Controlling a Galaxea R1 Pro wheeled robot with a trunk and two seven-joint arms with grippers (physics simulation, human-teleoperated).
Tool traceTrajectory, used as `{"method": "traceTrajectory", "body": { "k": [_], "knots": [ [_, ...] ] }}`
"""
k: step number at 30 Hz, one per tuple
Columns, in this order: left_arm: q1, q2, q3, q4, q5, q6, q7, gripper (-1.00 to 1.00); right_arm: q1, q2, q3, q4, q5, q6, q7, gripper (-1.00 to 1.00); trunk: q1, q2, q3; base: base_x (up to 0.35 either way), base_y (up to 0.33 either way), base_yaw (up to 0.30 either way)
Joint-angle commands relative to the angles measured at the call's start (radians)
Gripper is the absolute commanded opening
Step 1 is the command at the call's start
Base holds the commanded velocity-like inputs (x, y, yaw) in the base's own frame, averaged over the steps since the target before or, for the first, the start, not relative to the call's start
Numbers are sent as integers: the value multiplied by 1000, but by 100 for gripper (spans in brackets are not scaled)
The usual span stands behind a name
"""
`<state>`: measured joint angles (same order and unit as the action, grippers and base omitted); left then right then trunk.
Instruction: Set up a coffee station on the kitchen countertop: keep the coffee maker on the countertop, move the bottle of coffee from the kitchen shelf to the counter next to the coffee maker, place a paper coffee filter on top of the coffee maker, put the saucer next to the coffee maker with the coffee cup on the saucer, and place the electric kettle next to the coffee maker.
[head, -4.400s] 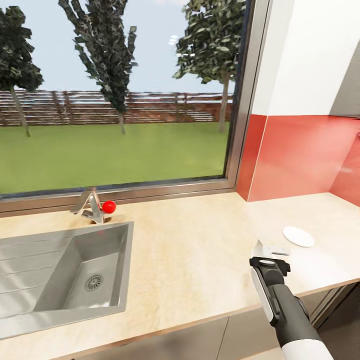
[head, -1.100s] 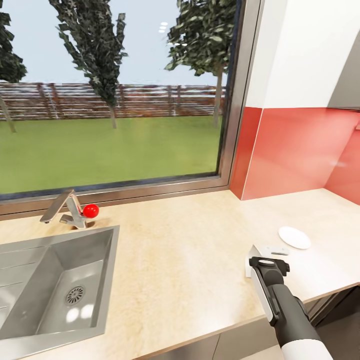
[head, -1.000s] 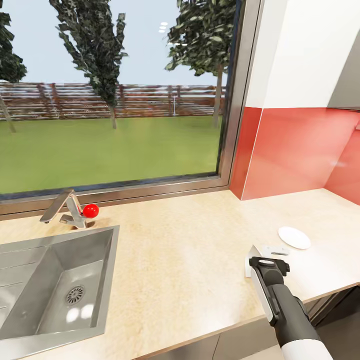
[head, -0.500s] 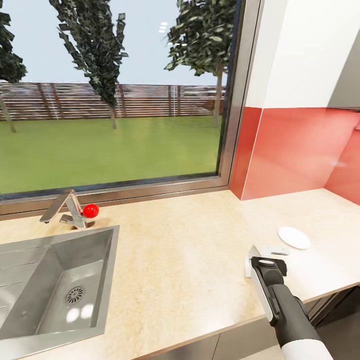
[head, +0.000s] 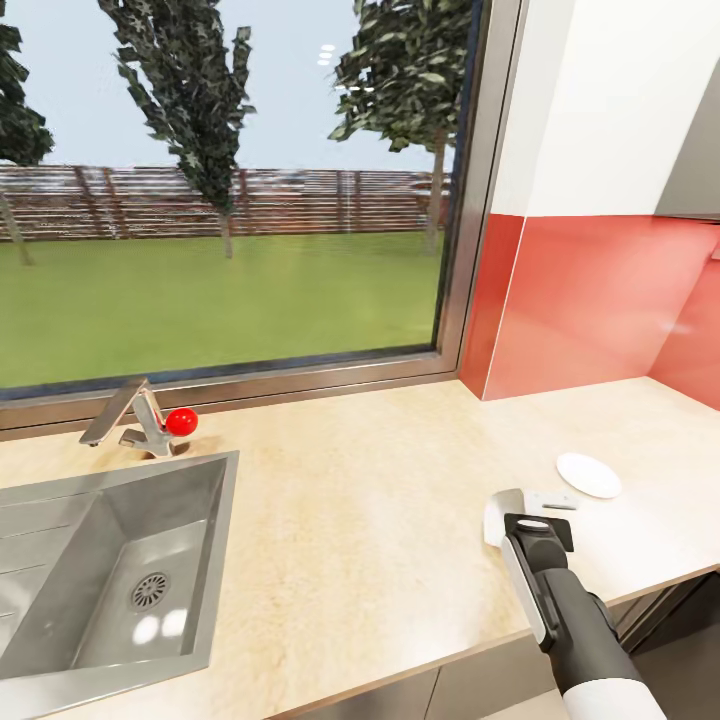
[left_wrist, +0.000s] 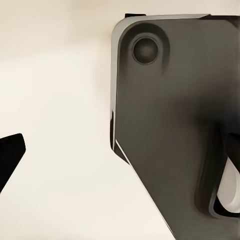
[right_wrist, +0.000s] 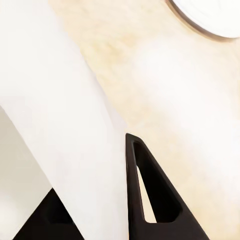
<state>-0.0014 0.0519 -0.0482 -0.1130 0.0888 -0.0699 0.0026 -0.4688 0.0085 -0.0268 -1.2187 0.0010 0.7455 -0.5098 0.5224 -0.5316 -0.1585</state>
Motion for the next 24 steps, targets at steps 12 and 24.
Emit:
{"method": "traceTrajectory", "body": {
  "k": [12,24],
  "knots": [
    [0,0,-5,-1,9,-2,-1,100,-1,0,-2,-1,-12,2,-4,-100,0,-1,-2,0,0,0],
    [0,0,-5,-1,9,-2,0,100,-1,0,-2,-1,-10,2,-4,-100,0,-1,-2,0,0,0]
  ]
}}
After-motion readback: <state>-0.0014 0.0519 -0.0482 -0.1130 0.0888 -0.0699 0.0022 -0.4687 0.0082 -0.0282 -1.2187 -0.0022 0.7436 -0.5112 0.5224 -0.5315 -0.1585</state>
